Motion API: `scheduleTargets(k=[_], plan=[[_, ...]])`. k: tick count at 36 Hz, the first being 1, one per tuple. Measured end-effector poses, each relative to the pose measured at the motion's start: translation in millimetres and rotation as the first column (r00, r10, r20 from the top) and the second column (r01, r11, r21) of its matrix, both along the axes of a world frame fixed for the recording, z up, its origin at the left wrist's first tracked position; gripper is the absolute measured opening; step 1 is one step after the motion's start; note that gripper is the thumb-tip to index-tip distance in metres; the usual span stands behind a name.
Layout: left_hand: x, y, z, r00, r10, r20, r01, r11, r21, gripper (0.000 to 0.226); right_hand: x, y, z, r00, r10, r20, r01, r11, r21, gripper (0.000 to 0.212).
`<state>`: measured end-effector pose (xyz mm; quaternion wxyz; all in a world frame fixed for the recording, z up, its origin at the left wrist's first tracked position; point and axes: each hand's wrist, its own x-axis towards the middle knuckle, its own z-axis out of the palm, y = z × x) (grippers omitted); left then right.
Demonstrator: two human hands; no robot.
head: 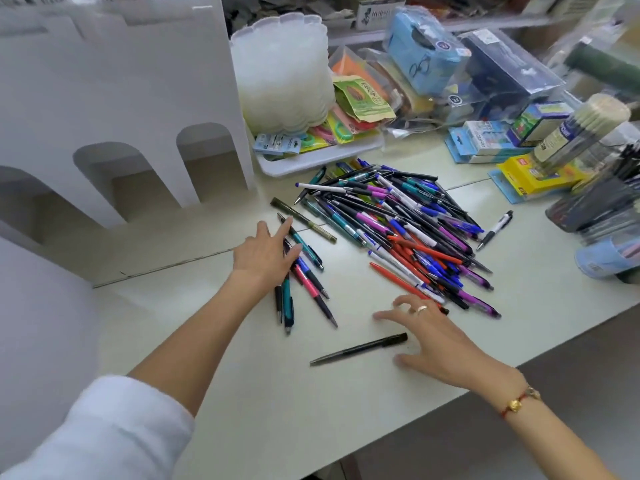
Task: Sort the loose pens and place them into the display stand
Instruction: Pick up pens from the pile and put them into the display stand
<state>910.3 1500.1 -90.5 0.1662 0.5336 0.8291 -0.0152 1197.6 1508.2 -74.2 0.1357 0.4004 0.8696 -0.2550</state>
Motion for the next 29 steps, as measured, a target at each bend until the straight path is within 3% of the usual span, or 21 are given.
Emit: scheduleTargets(k=[4, 8, 11, 14, 17, 22, 24, 27, 29], plan=[[12, 4, -3, 0.999, 0.005, -0.046, -0.006, 1.0, -0.023, 0.078, -9, -15, -8, 0.984, 0.059, -0.169, -0.053, 0.998, 0.042, 0.035], [12, -5, 2, 0.989, 0.103, 0.11, -0.109, 0.992, 0.056, 0.093, -22, -15, -15, 0.958, 0.133, -0.255, -0.107, 0.988, 0.111, 0.017], [8, -27, 10, 0.946, 0.223, 0.236, -0.259, 0.957, 0.134, 0.095, -23, -1, -9, 0.898, -0.09, -0.431, 0.14, 0.986, 0.087, 0.015], [9, -47, 9, 0.931, 0.269, 0.245, -0.289, 0.956, 0.049, 0.079, -40, 19, -2, 0.789, -0.259, -0.558, 0.392, 0.911, 0.132, 0.018], [19, -51, 6, 0.948, 0.25, 0.199, -0.24, 0.968, -0.074, 0.061, -86, 40, 4, 0.814, -0.26, -0.52, 0.4, 0.9, 0.176, 0.021], [21, -45, 11, 0.953, 0.289, 0.094, -0.282, 0.956, -0.081, 0.036, -152, 60, -6, 0.944, -0.146, -0.297, 0.257, 0.889, 0.38, 0.022], [18, -48, 10, 0.942, 0.323, 0.093, -0.318, 0.946, -0.071, 0.035, -161, 60, -17, 0.968, -0.094, -0.235, 0.186, 0.892, 0.412, 0.029], [13, -54, 8, 0.915, 0.378, 0.14, -0.374, 0.926, -0.05, 0.04, -166, 57, -28, 0.992, -0.054, -0.116, 0.099, 0.901, 0.422, 0.055], [10, -57, 8, 0.897, 0.4, 0.188, -0.4, 0.916, -0.037, 0.044, -164, 50, -32, 0.99, -0.057, -0.13, 0.106, 0.906, 0.409, 0.054]])
